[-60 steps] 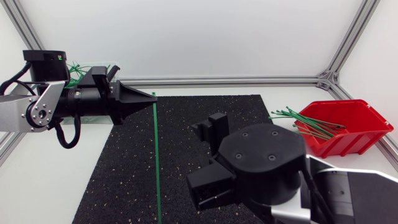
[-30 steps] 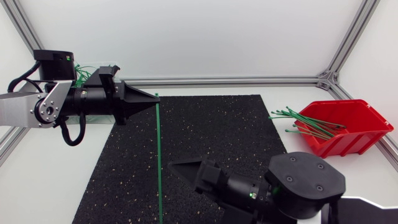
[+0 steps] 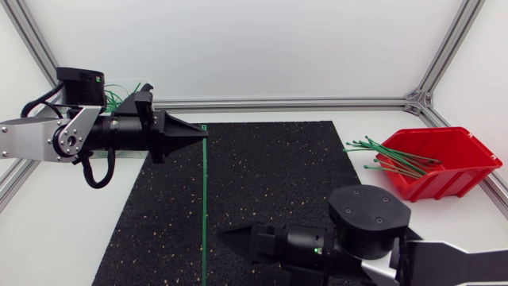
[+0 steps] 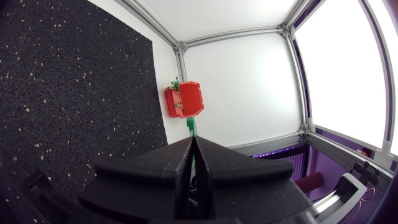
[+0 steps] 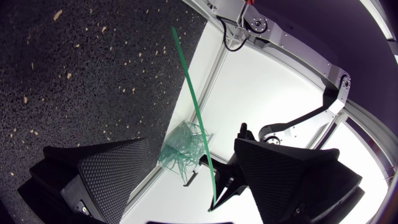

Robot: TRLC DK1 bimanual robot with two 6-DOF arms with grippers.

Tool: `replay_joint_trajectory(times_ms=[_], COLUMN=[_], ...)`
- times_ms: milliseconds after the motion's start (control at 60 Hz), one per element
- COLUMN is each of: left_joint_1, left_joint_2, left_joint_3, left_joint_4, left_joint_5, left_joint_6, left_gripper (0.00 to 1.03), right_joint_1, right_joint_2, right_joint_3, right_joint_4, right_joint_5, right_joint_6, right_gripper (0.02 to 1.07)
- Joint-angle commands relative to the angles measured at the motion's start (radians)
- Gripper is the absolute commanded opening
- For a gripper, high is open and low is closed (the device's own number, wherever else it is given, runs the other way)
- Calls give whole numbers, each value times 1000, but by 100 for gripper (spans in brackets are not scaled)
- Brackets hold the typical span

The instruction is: Take a green cable tie from the red box, thread the tail through the head to close it, then place it in the transparent bin on the left.

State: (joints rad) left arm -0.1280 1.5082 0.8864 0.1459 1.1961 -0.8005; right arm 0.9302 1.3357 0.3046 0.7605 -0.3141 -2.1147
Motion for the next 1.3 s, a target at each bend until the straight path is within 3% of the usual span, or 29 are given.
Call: replay_joint_trajectory(times_ms=[0,200,317,450,533,667,750,867,967,1233,1283], left_joint_1=[7,11,14,19,27,25,27,24,24,28,28], left_joint_2=[26,60,78,92,98,106,101,98,99,116,121], left_joint_3=[34,65,74,72,71,66,65,68,71,100,108], left_joint_4=[-8,-32,-74,-88,-86,-86,-85,-85,-83,-81,-81], left_joint_5=[7,11,13,16,16,36,40,40,40,40,40], left_joint_6=[24,24,23,1,-25,-63,-101,-120,-128,-140,-141], left_gripper=[4,4,4,4,4,4,4,4,4,4,4], right_joint_1=[5,16,47,68,75,79,87,87,93,114,119], right_joint_2=[53,114,138,180,223,243,244,253,253,246,246], right_joint_3=[25,16,21,16,18,22,24,37,39,51,51], right_joint_4=[19,77,100,157,232,249,250,252,252,252,250], right_joint_5=[-25,-86,-68,-68,-74,-85,-89,-97,-106,-108,-106], right_joint_6=[-24,-25,-22,-16,-7,7,16,27,32,55,55], right_gripper=[102,102,102,89,88,88,79,76,56,51,42])
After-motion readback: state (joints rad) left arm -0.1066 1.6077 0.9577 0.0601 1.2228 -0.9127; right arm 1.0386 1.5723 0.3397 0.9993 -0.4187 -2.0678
